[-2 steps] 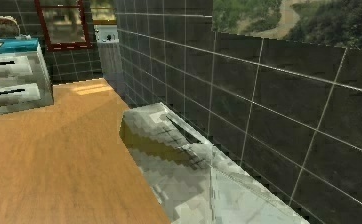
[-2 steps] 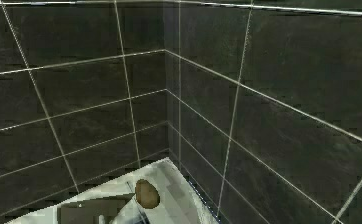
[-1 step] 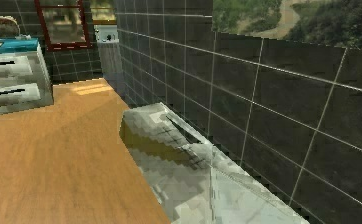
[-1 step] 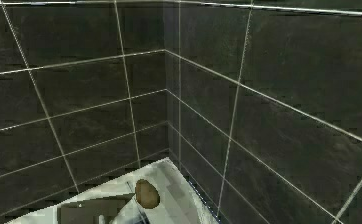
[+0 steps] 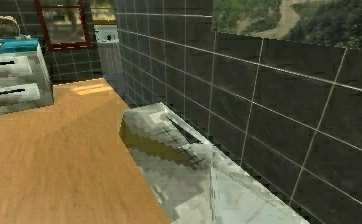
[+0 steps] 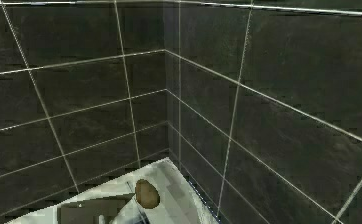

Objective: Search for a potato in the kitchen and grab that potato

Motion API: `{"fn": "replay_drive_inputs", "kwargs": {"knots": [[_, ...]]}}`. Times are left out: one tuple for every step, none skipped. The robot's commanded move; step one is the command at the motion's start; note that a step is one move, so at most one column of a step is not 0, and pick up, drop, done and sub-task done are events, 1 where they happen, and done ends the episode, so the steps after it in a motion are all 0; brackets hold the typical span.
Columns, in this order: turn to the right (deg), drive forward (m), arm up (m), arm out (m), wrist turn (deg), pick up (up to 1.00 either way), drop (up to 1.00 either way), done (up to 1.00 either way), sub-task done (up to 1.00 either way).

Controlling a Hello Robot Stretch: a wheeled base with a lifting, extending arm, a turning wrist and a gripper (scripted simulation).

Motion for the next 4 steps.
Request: {"fn": "replay_drive_inputs", "kwargs": {"knots": [[0.0,0.0,0.0,0.24,0.0,0.0,0.0,0.0,0.0],[0.0,0.0,0.0,0.0,45.0,0.0,0.0,0.0,0.0],[0.0,0.0,0.0,0.0,45.0,0.0,0.0,0.0,0.0],[0.0,0.0,0.0,0.0,45.0,0.0,0.0,0.0,0.0]]}}
